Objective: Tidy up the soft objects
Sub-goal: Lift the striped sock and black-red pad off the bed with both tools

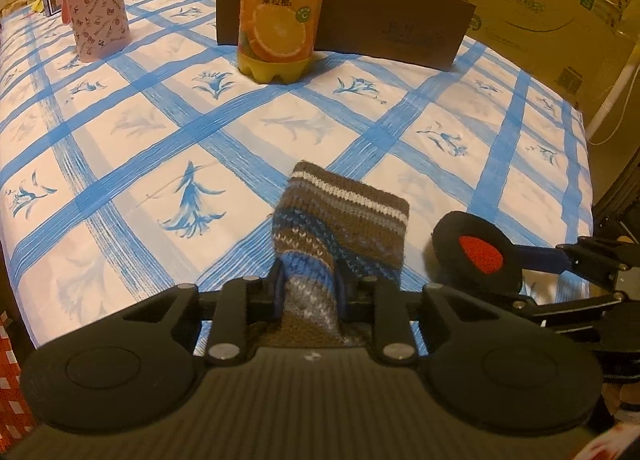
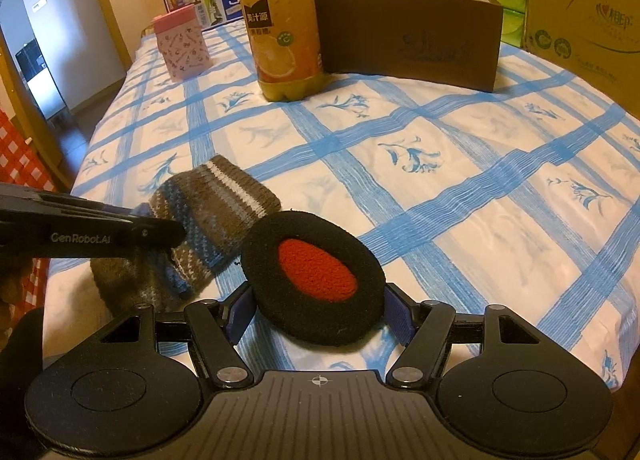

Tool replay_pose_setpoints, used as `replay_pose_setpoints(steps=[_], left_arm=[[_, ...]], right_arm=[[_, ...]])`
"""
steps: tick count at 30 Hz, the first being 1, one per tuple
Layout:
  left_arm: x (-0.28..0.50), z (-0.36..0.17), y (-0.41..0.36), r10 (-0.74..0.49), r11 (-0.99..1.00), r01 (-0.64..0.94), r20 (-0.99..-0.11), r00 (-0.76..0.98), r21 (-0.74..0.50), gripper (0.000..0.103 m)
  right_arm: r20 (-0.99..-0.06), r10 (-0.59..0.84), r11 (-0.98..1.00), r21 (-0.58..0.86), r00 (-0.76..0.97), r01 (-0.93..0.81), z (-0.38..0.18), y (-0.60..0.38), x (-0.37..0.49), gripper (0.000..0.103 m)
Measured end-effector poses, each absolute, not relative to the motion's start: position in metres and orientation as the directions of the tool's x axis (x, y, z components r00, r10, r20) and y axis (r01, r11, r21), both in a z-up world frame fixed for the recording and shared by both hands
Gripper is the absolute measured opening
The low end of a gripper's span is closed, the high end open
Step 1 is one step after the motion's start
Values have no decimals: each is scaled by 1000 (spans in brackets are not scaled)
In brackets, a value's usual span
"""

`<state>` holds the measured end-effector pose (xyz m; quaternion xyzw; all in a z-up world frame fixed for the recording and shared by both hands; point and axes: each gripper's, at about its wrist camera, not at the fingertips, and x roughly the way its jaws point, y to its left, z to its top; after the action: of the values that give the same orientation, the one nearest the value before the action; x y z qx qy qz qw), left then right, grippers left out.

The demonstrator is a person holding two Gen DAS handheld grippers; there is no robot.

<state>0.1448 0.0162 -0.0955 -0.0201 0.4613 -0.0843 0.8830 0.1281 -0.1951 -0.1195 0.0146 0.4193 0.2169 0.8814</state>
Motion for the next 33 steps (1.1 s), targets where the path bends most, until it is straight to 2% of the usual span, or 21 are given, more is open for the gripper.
replay_pose_setpoints(steps=[33], left_arm=[[143,-47,5,-226,973,177,-731,644,-145,19]], right_arm=[[-677,383,920,220,628,-324,-92,-219,141,68]])
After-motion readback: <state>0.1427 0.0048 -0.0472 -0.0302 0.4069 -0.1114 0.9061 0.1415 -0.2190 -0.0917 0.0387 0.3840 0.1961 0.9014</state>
